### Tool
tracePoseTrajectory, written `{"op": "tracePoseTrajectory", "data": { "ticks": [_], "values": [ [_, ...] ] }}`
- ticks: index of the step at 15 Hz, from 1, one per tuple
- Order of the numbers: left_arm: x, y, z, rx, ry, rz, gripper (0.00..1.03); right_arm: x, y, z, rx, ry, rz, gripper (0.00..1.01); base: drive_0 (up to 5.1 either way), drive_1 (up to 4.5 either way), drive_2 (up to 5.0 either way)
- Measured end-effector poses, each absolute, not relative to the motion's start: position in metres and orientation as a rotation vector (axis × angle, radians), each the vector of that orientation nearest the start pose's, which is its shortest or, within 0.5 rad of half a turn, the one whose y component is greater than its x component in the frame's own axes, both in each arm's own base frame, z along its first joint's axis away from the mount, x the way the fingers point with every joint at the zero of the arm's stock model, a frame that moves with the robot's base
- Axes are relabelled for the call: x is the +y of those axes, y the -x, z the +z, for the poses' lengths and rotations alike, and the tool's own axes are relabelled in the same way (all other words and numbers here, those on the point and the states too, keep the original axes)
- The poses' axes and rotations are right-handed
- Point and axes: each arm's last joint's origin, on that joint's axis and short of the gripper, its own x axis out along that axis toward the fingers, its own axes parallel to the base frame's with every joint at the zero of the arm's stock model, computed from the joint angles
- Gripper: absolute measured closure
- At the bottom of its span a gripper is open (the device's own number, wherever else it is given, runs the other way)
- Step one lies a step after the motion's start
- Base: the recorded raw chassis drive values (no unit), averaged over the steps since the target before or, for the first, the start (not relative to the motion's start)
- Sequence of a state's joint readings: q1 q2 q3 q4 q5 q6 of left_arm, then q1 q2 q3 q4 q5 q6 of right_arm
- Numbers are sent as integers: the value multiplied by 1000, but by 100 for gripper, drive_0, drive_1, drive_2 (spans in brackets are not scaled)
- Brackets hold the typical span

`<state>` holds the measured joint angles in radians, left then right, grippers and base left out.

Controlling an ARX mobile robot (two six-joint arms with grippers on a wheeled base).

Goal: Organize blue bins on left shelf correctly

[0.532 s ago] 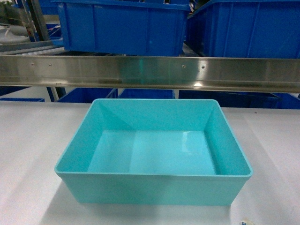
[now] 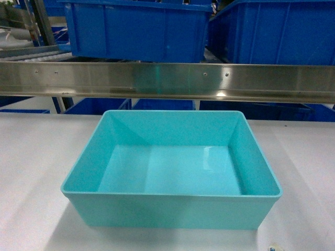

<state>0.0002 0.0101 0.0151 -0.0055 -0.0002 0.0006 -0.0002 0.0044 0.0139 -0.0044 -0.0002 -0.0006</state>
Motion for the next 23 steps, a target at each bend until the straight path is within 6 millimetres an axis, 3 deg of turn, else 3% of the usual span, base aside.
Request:
{"op": "tracePoseTrajectory", "data": {
  "ticks": [15, 16, 19, 23],
  "values": [
    [-1, -98, 169, -9, -2, -8, 5, 1, -98, 169, -16, 2, -1, 3, 0, 0, 0],
    [-3, -104, 178, -47, -7, -30, 5, 4, -105, 177, -26, 0, 3, 3, 0, 0, 0],
    [-15, -147, 201, 59, 9, -89, 5, 26, -143, 207, 78, 10, 107, 3, 0, 0, 0],
    [-21, -204, 184, 331, 15, -17, 5, 59, -203, 205, 332, 57, 216, 3, 0, 0, 0]
  ]
}}
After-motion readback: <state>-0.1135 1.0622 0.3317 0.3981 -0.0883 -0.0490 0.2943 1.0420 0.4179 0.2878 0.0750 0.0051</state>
